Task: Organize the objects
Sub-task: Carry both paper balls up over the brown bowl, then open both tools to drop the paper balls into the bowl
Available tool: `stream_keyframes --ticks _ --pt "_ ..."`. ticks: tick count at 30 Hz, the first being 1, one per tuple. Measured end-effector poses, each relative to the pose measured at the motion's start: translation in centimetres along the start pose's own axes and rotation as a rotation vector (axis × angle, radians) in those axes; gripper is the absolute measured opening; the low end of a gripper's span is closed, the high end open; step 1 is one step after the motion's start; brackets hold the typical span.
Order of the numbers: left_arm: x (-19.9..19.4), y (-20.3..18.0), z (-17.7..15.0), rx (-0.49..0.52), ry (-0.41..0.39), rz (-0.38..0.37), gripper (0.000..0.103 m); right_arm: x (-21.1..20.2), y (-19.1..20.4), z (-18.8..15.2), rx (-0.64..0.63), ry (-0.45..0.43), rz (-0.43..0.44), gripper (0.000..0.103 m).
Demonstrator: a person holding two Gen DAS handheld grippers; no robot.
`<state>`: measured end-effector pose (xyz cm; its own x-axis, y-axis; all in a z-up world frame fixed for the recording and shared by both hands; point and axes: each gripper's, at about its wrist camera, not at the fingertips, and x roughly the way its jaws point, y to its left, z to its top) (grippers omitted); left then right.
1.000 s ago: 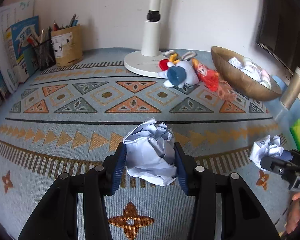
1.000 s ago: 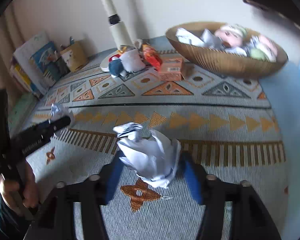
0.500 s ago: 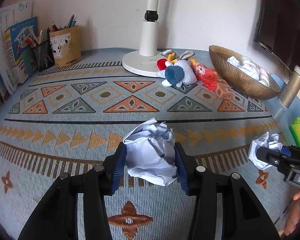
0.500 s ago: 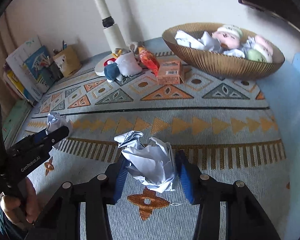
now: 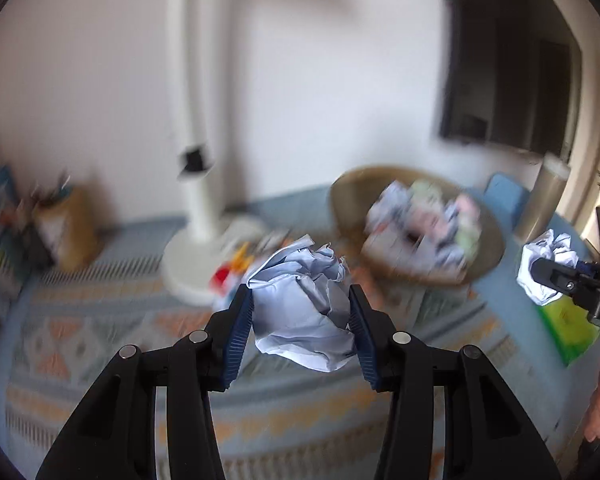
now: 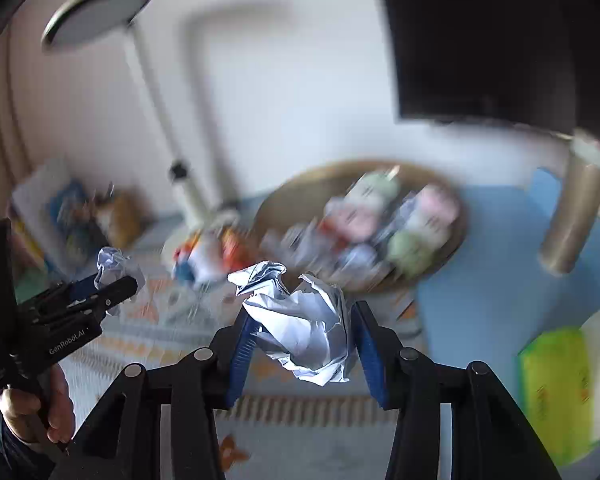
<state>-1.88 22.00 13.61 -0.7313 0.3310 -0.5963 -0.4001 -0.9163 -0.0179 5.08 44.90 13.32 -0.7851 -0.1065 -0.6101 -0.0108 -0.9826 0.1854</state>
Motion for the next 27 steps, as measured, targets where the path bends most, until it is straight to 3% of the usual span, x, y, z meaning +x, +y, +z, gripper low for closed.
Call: stream_keyframes --ticks 3,9,17,20,27 --pt "2.1 -2.0 3.2 0.022 -0.006 -0.041 0.045 -0.1 -2.5 2.3 0.067 -0.022 -0.048 0.047" --pt "6.4 -5.5 5.9 0.046 0.009 -0.084 0.045 0.5 -5.0 5.5 0.133 -0.057 -0.085 0.047" --pt "11.6 -7.3 6.9 0.069 0.059 -0.075 0.045 4.8 -5.4 8.7 0.176 -0.104 -0.16 0.047" --pt "12.9 -7.2 6.7 0.036 0.006 -0.037 0.045 7.3 -5.7 9.3 0.196 -0.143 -0.192 0.047" --pt "14.9 -7.6 6.5 0.074 -0.029 -0.043 0.045 10.3 -6.7 8.1 0.176 -0.17 -0.245 0.047"
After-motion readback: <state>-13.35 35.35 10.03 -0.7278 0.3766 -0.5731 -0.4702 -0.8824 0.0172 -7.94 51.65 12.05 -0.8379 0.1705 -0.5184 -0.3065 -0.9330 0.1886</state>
